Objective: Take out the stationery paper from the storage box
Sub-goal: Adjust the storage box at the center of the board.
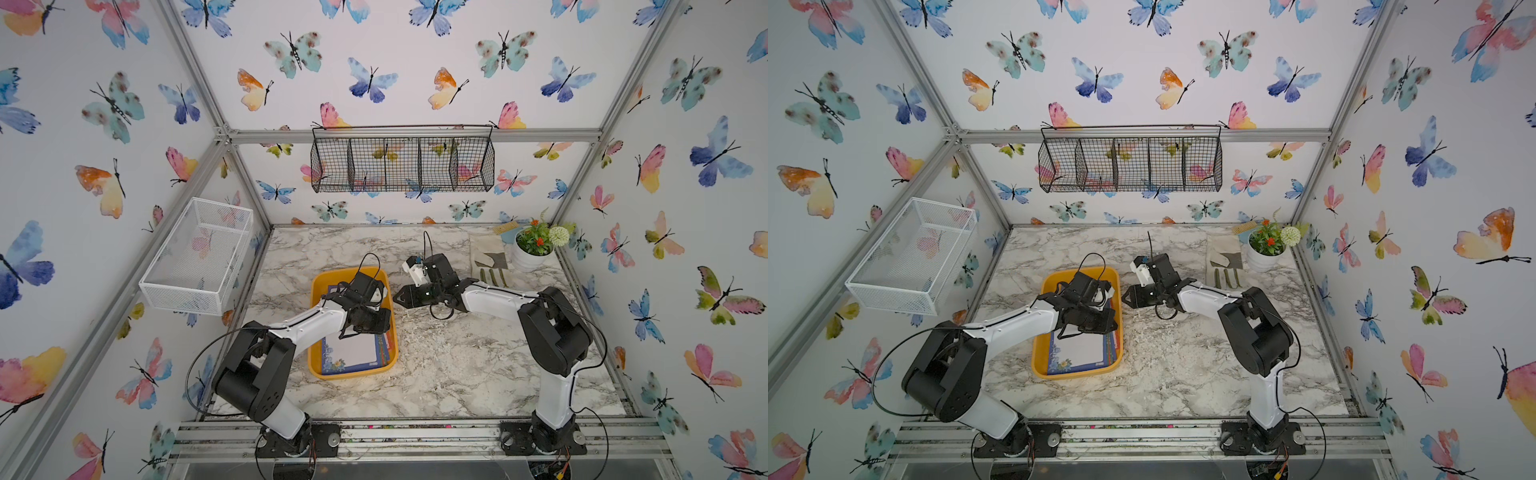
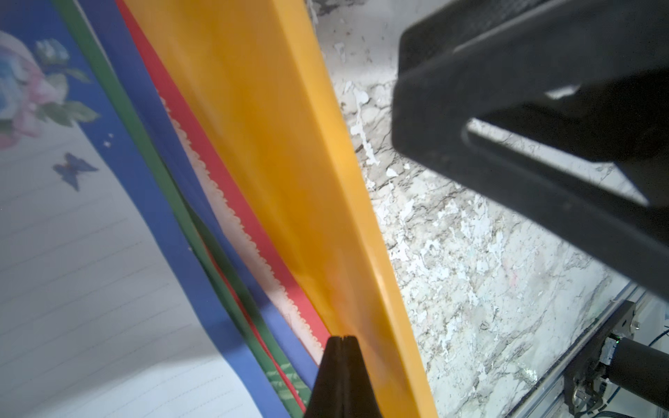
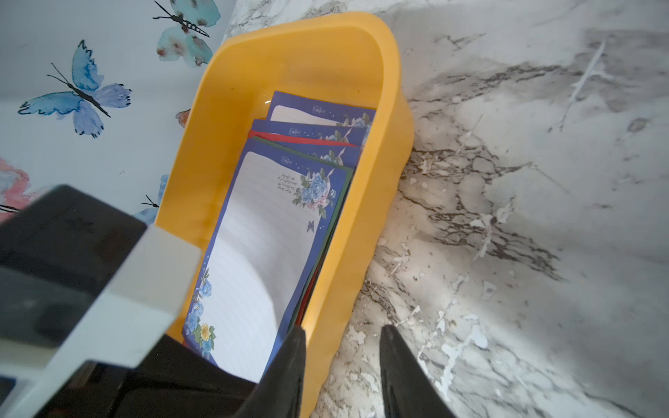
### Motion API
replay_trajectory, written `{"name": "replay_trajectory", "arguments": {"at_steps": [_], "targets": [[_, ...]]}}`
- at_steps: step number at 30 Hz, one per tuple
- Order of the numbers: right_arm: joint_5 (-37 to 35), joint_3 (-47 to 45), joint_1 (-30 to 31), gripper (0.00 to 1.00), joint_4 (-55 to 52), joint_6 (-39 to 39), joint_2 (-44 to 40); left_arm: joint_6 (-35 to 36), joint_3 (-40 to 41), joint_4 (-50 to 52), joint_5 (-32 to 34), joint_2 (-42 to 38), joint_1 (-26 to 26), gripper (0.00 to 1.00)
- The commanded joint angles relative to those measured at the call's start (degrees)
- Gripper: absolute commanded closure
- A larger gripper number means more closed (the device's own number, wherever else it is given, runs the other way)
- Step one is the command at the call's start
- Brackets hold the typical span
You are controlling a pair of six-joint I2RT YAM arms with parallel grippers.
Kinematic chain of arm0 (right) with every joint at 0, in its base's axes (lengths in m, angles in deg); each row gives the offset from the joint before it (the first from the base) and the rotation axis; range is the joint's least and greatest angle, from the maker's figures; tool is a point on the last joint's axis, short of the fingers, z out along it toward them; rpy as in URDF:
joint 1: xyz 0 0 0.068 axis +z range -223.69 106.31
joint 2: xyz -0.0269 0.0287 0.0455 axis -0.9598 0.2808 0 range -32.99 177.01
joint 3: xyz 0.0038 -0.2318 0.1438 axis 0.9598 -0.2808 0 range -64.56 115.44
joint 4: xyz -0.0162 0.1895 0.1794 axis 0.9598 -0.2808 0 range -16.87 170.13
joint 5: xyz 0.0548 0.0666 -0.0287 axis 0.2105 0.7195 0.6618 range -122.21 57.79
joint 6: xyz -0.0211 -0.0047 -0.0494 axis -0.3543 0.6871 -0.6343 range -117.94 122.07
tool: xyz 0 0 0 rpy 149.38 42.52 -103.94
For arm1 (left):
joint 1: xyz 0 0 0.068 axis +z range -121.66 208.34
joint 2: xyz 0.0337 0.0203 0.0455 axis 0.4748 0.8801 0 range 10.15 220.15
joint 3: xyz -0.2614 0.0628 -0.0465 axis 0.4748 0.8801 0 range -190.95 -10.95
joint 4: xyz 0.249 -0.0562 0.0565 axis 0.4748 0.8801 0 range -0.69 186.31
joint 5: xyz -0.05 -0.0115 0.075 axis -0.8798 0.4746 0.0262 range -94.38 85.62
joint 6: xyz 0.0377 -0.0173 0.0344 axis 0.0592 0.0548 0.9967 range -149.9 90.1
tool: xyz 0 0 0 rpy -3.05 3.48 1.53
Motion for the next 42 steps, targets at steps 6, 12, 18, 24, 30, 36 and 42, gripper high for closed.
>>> {"name": "replay_trajectory", "arguments": {"at_steps": [6, 12, 18, 24, 30, 36, 42], "targets": [[-0.75, -4.93, 1.48, 0.65, -2.92, 1.54, -5.10, 2.11, 1.81, 2.15, 2.49, -7.09, 5.56, 1.00], [-1.46, -7.20, 4.21, 0.67, -3.92, 2.06, -6.36, 5.08, 1.92, 5.65, 4.75, -11.68, 13.14, 1.00], [-1.85, -9.17, 6.28, 0.68, -3.23, 3.26, -7.90, 7.22, 3.18, 7.04, 4.38, -15.98, 22.61, 0.91], [-1.48, -9.77, 7.03, 0.68, -3.45, 4.02, -9.18, 8.05, 2.51, 8.01, 6.02, -16.30, 24.23, 0.82], [0.05, -10.09, 7.45, 0.69, -3.69, 4.35, -9.60, 8.76, 2.41, 8.01, 8.48, -15.12, 24.65, 0.77], [0.79, -10.27, 7.89, 0.69, -3.71, 4.61, -9.82, 9.28, 2.32, 7.92, 10.58, -14.19, 24.75, 0.66], [1.53, -10.71, 8.41, 0.69, -3.84, 4.93, -10.21, 9.46, 2.26, 7.35, 11.20, -12.97, 24.81, 0.65]]}}
